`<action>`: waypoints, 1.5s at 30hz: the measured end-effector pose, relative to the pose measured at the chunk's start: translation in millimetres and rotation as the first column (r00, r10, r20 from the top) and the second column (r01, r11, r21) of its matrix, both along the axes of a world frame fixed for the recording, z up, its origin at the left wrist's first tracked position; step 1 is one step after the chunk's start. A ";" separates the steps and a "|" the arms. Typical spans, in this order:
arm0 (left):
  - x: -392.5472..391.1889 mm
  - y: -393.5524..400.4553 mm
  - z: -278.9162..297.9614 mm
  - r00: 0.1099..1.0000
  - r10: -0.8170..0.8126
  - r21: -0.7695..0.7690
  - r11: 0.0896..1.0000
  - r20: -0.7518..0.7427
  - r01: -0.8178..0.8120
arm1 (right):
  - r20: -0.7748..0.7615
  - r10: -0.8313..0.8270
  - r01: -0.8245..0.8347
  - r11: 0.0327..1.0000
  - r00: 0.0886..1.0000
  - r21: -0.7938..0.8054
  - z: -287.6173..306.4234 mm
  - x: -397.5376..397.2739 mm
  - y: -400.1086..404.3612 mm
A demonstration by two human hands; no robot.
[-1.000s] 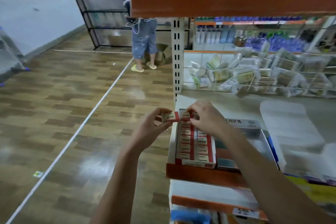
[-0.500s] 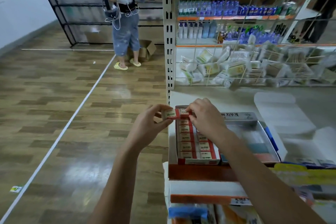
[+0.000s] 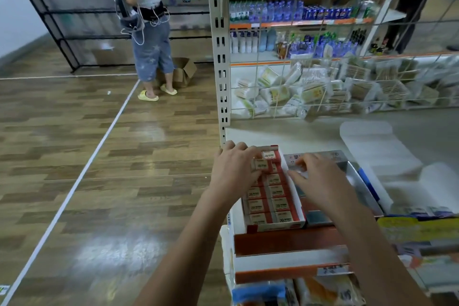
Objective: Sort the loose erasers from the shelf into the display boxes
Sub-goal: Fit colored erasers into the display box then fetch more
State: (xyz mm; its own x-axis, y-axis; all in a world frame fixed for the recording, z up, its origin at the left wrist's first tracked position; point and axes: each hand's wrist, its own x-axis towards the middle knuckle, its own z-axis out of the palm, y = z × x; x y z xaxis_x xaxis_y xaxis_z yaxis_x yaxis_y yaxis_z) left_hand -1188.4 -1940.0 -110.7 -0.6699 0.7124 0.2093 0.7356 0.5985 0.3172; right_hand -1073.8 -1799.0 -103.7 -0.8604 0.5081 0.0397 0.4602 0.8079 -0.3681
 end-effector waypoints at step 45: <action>335.8 334.1 51.4 0.867 -0.498 -0.105 0.863 -0.006 0.495 | 0.040 -0.459 0.457 0.888 0.887 0.051 48.4 369.0 248.6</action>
State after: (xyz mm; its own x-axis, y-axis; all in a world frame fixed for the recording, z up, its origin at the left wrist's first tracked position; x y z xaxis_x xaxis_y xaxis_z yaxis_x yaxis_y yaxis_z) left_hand -852.6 -1605.9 -59.3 -0.2167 0.9666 0.1370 0.9522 0.1783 0.2482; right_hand -704.8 -1550.4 -55.3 -0.5334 0.8453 0.0311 0.7994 0.5158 -0.3082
